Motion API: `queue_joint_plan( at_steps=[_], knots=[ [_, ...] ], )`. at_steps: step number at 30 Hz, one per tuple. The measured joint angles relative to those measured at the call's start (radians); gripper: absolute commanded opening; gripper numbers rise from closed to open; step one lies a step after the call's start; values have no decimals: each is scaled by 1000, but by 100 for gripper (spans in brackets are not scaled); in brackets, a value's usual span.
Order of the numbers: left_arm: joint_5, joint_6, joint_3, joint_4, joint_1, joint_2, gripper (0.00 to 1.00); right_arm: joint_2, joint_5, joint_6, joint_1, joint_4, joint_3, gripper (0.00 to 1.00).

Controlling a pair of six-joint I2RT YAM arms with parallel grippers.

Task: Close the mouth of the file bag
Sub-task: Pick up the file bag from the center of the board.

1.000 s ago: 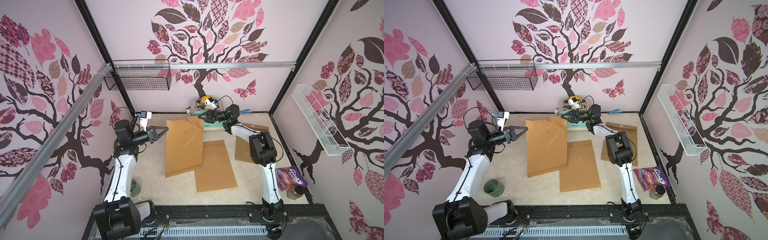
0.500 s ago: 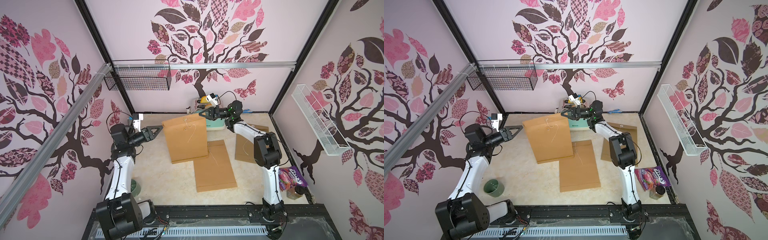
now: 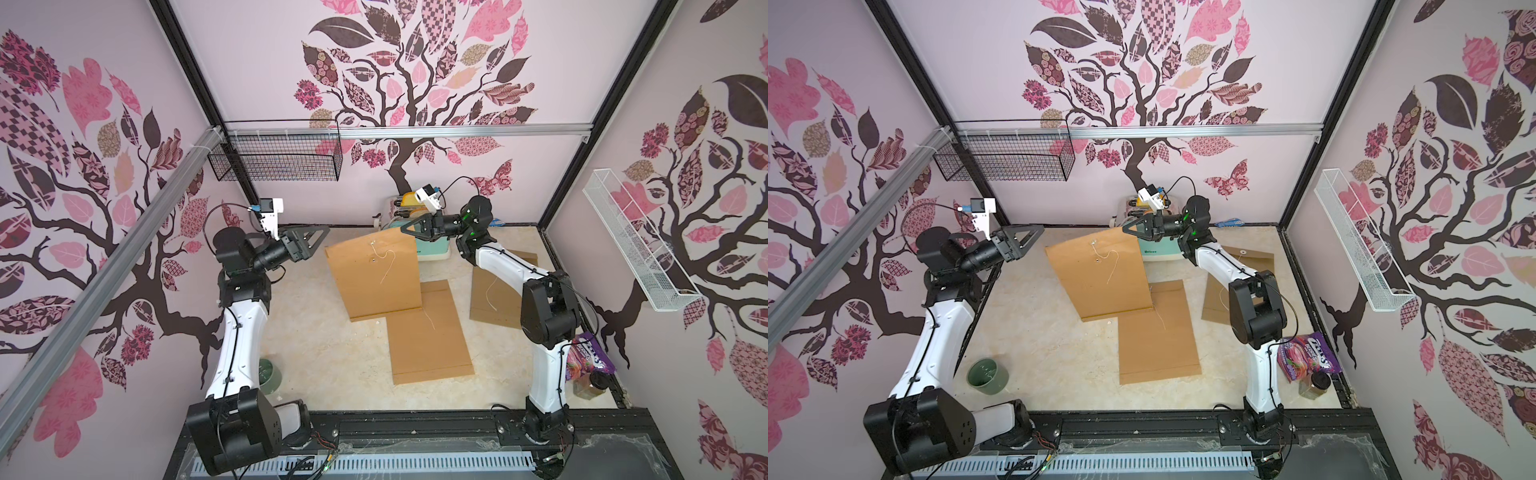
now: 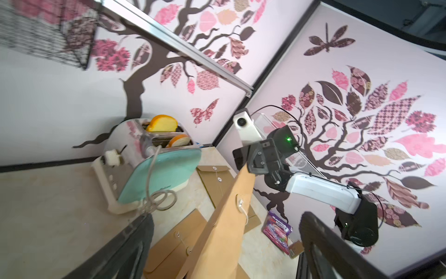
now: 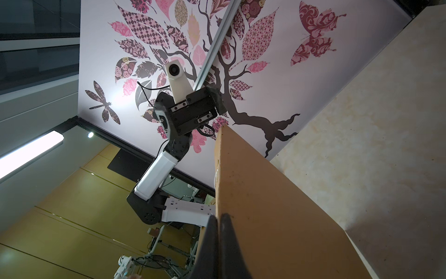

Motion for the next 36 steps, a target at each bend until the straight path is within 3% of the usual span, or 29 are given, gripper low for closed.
queue_joint_plan(
  at_steps=[4, 11, 14, 18, 23, 25, 36],
  knots=[
    [16, 50, -12, -37, -27, -3, 98, -46, 3, -2, 6, -19, -21, 0],
    [51, 9, -88, 51, -27, -3, 92, -137, 6, -13, 11, -48, -37, 0],
    [61, -2, -116, 81, -39, -28, 82, -163, 9, -11, 11, -50, -39, 0],
    [83, -25, -132, 131, -47, -53, 77, -174, 13, -7, 13, -50, -38, 0],
    [77, -145, -185, 290, -47, -60, 69, -174, 21, -8, 39, -66, -38, 0],
    [73, -181, -195, 319, -47, -69, 60, -174, 26, -10, 48, -74, -38, 0],
    [75, -229, -244, 346, -47, -99, 59, -174, 47, -11, 58, -96, 2, 0]
  ],
)
